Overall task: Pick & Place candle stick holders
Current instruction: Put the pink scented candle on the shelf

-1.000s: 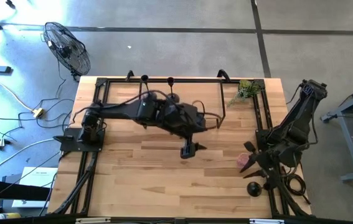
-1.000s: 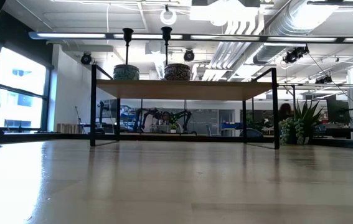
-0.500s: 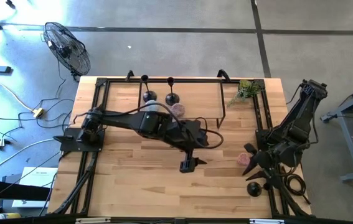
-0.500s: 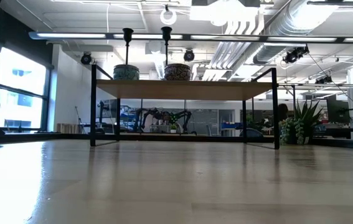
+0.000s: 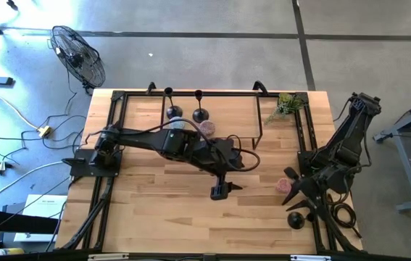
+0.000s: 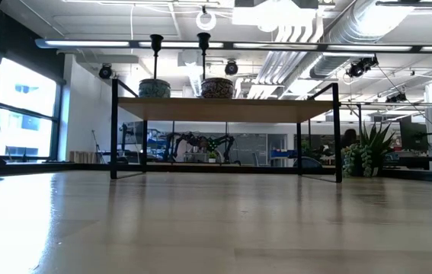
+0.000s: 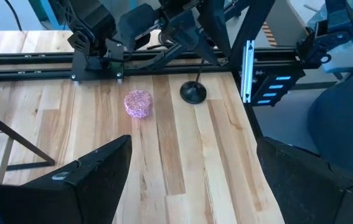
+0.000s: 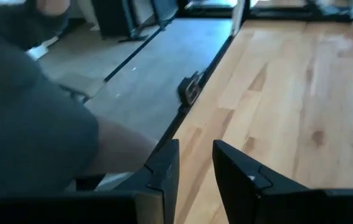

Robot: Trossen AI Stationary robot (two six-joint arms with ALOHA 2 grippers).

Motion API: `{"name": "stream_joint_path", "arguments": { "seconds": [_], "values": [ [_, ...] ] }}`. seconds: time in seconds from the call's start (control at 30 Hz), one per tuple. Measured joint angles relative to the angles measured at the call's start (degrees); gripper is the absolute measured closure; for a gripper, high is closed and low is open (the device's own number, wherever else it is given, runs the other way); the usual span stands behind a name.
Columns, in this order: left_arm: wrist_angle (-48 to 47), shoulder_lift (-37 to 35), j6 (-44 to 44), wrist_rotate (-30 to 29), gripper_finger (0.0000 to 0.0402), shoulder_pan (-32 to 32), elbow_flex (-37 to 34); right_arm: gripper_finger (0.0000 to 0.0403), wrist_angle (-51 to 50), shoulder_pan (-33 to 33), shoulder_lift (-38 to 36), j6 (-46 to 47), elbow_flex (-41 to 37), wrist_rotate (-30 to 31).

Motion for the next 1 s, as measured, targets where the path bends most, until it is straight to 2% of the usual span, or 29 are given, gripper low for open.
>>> {"name": "stream_joint_path", "arguments": {
  "seconds": [0.17,0.3,0.43,0.77,0.87,1.0],
  "values": [
    [0.3,0.0,0.0,0.0,0.0062,0.0,0.0,0.0311,0.8,0.0,0.0,1.6,0.0,6.3],
    [1.4,0.0,0.0,0.0,0.0062,0.0,0.0,0.0311,1.2,0.0,0.1,7.9,0.0,11.4],
    [2.2,0.0,0.1,0.0,0.0062,0.0,0.0,0.0311,2.1,0.0,0.2,12.9,0.0,12.7],
    [2.6,0.0,-0.9,0.0,0.0062,0.0,0.0,0.0311,9.0,-0.2,0.2,11.4,0.0,12.9],
    [2.6,0.0,-1.3,0.0,0.0062,0.0,0.1,0.0311,11.6,-0.2,0.2,6.0,0.0,10.0],
    [2.6,0.0,-1.3,0.0,0.0062,0.0,0.0,0.0308,18.1,-0.1,0.2,0.8,0.0,-1.2]
  ]
}}
